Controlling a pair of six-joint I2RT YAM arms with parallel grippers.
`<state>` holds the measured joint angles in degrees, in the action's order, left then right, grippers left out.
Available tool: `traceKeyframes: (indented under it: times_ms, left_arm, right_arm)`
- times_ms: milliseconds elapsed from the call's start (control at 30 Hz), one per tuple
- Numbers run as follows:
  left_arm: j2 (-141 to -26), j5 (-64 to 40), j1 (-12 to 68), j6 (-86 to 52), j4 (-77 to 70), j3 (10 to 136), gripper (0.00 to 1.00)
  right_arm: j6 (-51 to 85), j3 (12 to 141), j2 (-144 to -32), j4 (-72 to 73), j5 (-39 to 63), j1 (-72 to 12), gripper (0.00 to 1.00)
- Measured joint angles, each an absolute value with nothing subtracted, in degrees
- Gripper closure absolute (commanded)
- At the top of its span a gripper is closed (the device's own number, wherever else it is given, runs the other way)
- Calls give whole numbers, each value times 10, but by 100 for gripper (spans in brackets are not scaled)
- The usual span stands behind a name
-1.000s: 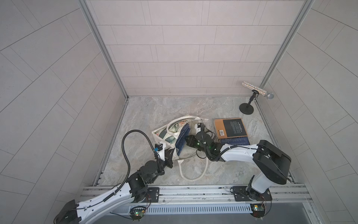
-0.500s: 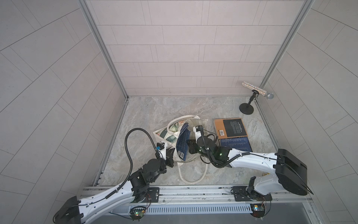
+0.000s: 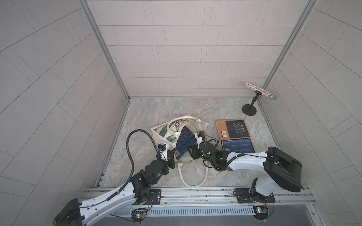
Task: Take out the books from the canvas bag
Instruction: Pick up the book from the canvas bag.
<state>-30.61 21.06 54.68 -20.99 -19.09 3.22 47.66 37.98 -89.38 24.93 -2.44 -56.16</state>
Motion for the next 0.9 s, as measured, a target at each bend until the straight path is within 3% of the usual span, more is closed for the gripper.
traceKeyframes:
  times_ms: [133,267,400,500,700,900]
  left_arm:
    - [-306,212,544,-210,-187,32,100]
    - [-306,212,544,-210,-185,32,100]
    - [-307,212,544,-210,-185,32,100]
    - [-308,211,544,-210,-185,32,100]
    - [-307,208,544,-210,-166,30,100]
    - [-303,215,544,-211,-166,30,100]
  right_arm:
    - [505,385,-922,269,-15,-559,41]
    - [533,386,-938,276,-15,-558,40]
    - [565,386,-947,290,-22,-558,51]
    - [577,386,-957,295,-32,-558,69]
    - [619,386,-967,343,-30,-555,94]
    - [594,378,-911,298,-22,-555,100]
